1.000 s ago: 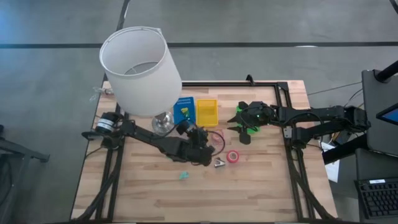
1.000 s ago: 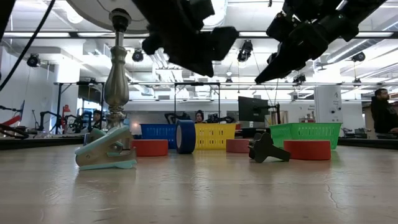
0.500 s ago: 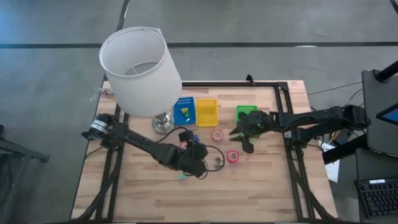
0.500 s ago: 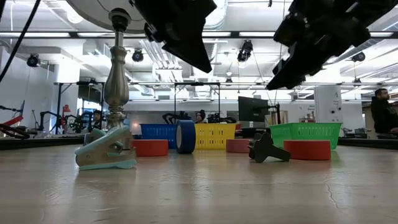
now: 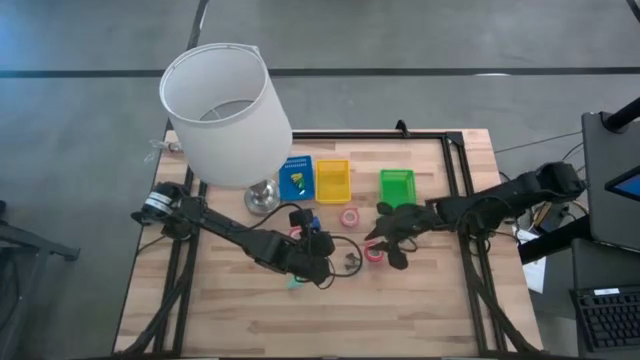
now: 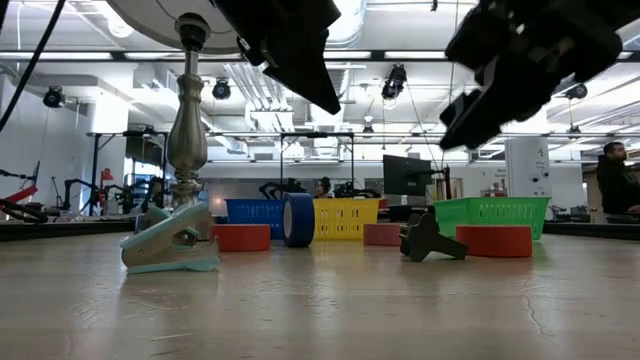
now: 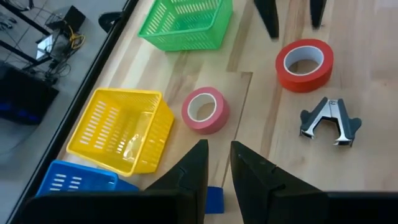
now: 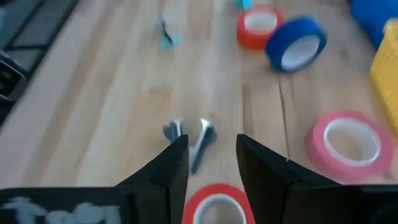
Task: Pick and place Stapler, Stapler remover, tape
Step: Put the black staple remover into the yellow bin
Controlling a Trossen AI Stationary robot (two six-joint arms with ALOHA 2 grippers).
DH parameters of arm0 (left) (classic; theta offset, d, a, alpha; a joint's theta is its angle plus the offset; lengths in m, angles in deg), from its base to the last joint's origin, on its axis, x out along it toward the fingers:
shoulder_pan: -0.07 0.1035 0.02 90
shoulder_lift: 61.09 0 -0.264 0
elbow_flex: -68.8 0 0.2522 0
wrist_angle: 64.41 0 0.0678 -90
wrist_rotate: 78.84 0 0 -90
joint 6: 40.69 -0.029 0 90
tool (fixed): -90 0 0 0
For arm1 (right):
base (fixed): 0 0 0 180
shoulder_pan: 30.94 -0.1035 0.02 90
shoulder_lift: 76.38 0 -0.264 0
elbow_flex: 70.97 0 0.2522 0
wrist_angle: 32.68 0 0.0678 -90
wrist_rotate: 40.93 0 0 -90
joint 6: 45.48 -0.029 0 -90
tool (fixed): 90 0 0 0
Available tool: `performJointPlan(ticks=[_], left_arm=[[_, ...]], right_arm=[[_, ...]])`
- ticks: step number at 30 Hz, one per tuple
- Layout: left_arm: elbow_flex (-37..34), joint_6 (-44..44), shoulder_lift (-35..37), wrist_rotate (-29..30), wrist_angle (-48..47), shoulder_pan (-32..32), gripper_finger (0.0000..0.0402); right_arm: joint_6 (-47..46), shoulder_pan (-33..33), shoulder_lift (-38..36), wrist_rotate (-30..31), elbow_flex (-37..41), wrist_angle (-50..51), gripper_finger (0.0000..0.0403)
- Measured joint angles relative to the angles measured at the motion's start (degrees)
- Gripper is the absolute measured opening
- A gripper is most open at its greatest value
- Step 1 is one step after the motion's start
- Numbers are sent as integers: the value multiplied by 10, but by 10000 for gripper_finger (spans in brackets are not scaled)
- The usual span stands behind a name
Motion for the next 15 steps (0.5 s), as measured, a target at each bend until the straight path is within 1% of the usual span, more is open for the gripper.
performJointPlan(ticks=[5, 10, 15], left_arm=[[0, -4, 0, 1, 0, 3, 69], [0, -5, 0, 1, 0, 6, 71], [0, -5, 0, 1, 0, 7, 71]], right_arm=[[-11, 0, 71, -6, -25, 10, 128], [-12, 0, 131, -6, -71, 52, 125], [-8, 0, 189, -7, -112, 61, 125]])
